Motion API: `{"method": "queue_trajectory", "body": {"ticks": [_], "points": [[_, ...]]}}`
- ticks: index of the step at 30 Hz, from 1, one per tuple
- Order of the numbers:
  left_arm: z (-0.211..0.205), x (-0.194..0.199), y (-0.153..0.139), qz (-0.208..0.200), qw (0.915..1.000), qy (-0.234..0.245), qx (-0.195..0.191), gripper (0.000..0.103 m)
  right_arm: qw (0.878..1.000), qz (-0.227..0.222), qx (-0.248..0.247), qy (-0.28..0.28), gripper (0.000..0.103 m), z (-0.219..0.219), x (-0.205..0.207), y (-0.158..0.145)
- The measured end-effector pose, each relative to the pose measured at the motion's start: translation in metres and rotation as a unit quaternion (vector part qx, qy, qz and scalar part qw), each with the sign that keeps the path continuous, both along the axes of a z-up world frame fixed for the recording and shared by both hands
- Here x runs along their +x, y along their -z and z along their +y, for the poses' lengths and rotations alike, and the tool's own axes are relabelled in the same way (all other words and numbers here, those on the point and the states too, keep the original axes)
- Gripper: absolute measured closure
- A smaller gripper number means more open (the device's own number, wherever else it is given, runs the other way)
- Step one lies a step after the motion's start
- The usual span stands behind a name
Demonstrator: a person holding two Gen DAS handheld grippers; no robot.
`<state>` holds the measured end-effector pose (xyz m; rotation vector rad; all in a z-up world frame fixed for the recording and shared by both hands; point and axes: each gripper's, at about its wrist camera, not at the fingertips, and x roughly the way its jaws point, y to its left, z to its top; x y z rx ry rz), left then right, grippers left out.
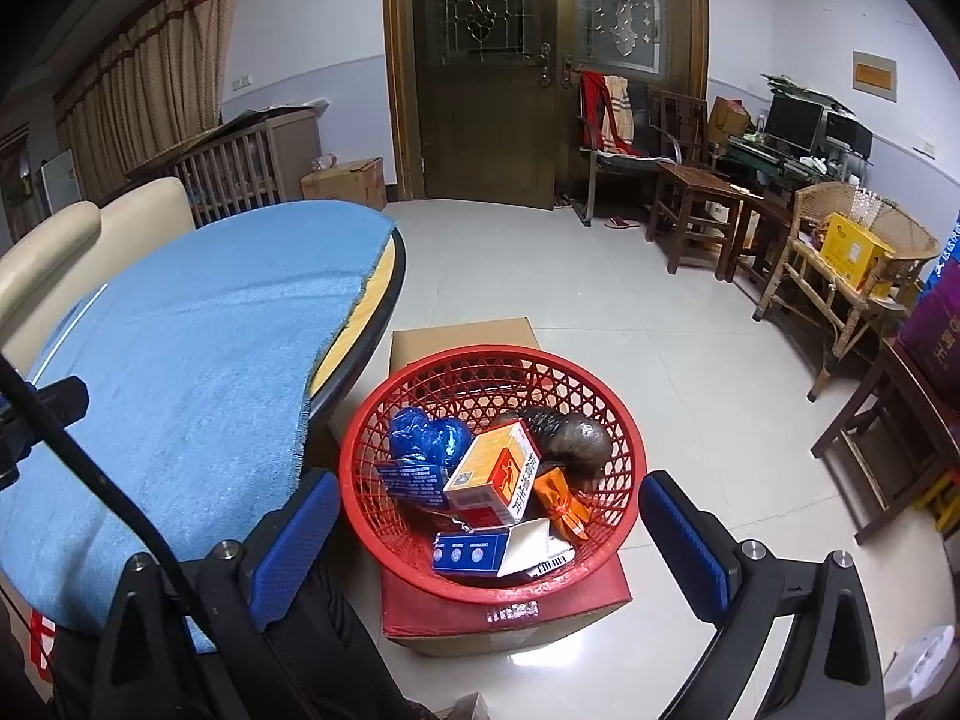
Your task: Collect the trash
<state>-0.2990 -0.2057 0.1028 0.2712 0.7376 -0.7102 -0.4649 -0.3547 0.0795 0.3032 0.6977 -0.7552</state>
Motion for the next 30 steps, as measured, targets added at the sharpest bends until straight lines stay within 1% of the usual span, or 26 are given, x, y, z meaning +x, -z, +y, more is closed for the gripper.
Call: {"method": "queue_trajectory", "body": {"ticks": [7,15,24,30], "points": [[-0.002,-0.005,-0.002,-0.004,0.9999,0.011,0.003,0.017,1.000,0.001,-0.003,0.001,0.002,0.000,-0.001,-0.001],[-0.003,-0.009,-0.002,0.004,0.9997,0.024,-0.003,0.017,1.000,0.002,-0.007,0.005,0.002,0.000,-0.003,-0.004],[-0.008,-0.016,0.000,0.013,0.9985,0.053,-0.006,0.017,1.000,0.006,-0.004,0.009,0.002,-0.002,-0.003,-0.003],[-0.009,-0.023,-0.001,0.006,0.9976,0.068,-0.010,0.017,1.000,0.009,-0.001,0.014,0.002,-0.005,-0.004,-0.002]]}}
